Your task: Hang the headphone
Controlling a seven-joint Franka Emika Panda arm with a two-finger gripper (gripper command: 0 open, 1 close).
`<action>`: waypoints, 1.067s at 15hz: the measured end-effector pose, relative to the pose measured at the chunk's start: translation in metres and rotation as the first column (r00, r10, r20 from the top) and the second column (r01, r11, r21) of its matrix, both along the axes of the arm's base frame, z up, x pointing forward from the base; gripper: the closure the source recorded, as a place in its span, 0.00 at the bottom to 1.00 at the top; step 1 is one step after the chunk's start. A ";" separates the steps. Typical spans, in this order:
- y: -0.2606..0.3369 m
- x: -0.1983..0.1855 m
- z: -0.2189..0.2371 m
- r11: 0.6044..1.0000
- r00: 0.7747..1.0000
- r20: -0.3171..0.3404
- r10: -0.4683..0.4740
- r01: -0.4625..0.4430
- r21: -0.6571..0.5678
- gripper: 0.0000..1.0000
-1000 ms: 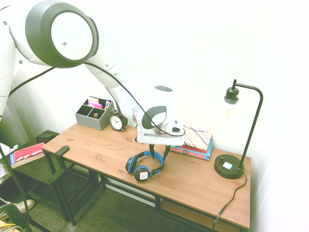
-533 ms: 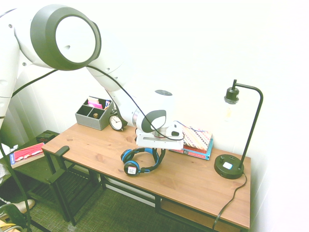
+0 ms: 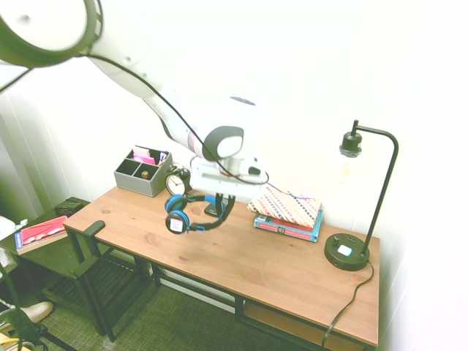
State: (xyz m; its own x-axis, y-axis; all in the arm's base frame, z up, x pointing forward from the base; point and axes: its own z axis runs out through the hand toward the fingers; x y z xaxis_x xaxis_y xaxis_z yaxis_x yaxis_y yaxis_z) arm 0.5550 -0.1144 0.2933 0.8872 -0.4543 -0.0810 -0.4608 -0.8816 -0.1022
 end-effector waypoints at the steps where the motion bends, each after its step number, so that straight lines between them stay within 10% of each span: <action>1: 0.023 -0.007 0.023 1.000 1.000 -0.001 0.014 -0.014 -0.012 1.00; 7: 0.236 -0.104 0.072 0.978 0.971 0.147 0.190 -0.173 -0.117 1.00; 16: 0.346 -0.218 -0.038 0.936 0.914 0.276 0.299 -0.225 -0.271 1.00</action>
